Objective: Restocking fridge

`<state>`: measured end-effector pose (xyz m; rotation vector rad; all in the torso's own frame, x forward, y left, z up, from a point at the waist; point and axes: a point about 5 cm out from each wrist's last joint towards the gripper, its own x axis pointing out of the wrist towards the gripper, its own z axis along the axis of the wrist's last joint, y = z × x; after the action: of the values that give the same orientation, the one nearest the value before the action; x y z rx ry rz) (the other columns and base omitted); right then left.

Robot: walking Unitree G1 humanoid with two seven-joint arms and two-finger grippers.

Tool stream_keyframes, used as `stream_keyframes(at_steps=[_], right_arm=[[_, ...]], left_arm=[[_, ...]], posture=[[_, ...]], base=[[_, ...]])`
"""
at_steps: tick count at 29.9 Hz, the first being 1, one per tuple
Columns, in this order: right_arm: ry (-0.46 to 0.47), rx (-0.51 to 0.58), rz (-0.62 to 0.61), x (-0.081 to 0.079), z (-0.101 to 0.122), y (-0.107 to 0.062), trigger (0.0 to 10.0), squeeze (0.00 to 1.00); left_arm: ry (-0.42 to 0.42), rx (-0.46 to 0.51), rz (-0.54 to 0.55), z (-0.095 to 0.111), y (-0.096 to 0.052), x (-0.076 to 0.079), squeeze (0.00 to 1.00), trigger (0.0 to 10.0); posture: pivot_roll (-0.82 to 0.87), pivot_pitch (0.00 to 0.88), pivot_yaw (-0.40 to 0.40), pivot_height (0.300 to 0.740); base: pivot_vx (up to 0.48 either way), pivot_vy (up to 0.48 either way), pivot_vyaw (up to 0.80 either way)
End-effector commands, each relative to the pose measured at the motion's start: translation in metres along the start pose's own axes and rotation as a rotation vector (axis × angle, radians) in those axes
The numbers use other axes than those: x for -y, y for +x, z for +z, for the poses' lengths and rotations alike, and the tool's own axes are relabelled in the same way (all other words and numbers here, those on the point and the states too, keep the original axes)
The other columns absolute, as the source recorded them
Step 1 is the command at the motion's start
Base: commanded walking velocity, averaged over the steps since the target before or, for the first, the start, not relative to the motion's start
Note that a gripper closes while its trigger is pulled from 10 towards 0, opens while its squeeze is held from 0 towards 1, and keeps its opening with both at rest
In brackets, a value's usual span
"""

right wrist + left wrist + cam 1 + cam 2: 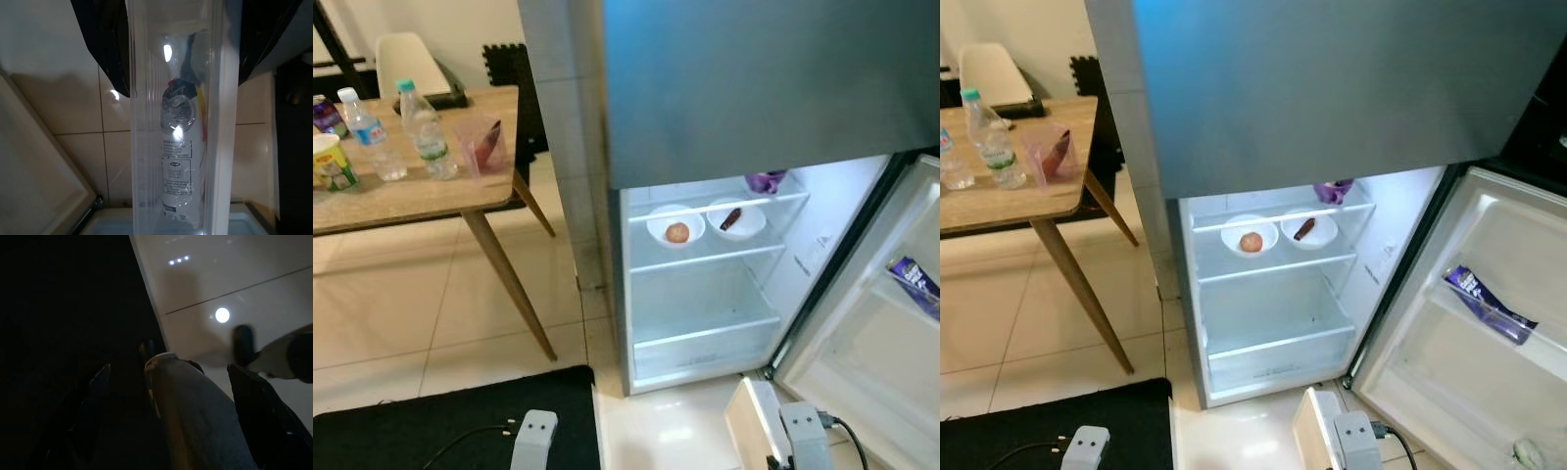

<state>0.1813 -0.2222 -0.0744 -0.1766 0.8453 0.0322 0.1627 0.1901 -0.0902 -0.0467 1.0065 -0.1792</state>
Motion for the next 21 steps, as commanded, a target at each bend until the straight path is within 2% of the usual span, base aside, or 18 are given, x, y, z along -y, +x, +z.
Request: stream_keyframes(at_steps=[1, 11, 21], right_arm=[[-0.007, 0.012, -0.011, 0.004, 0.001, -0.001, 10.0, 0.0], [-0.006, 0.03, -0.003, 0.002, 0.006, 0.001, 10.0, 0.0], [0.01, 0.122, 0.072, -0.007, 0.028, 0.005, 10.0, 0.0]], left_arm=[[0.014, -0.011, 0.004, -0.001, -0.001, -0.003, 0.0, 10.0], [0.016, -0.015, 0.002, -0.002, -0.001, -0.002, 0.0, 10.0], [0.011, -0.019, 0.017, -0.003, -0.001, -0.003, 0.0, 10.0]], posture=[[-0.1, 0.032, 0.032, 0.74], [-0.1, 0.035, 0.034, 0.74], [-0.1, 0.035, 0.034, 0.74]], base=[[0.0, -0.401, 0.0], [0.0, -0.394, 0.0], [0.0, 0.0, 0.0]])
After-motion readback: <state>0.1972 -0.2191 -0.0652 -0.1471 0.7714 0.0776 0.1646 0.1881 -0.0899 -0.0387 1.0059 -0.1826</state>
